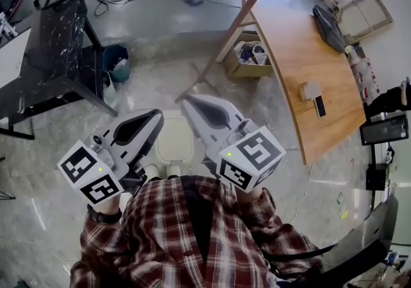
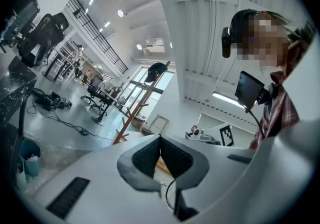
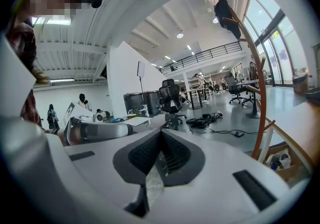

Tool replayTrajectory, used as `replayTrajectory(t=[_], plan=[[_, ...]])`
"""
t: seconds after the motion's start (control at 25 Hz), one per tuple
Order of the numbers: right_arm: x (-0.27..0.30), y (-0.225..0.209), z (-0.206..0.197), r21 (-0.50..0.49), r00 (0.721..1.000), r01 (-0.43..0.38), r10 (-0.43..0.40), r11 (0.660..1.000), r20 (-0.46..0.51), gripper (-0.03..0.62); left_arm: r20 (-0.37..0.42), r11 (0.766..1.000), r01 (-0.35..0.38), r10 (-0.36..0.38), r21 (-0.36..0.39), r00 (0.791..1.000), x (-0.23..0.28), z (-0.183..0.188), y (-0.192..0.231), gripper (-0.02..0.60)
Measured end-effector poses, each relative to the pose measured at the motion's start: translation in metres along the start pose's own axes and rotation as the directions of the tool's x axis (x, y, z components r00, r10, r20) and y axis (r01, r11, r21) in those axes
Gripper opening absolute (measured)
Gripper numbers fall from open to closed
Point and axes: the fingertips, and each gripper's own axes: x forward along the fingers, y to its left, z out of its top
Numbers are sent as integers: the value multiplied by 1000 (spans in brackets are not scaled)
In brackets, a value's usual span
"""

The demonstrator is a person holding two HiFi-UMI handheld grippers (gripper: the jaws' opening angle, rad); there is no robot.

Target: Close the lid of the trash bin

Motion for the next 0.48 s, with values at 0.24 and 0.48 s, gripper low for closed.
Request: replayTrajectory(t=[0.24, 0.48], plan=[[1, 0, -4, 11, 1000, 15, -15, 1000, -3, 12, -16, 1000, 13, -13, -14, 1000, -1, -6, 0, 11], [5, -4, -8, 23, 1000, 18, -18, 1000, -8, 12, -20, 1000, -4, 4, -27, 1000, -5, -9, 8, 12]])
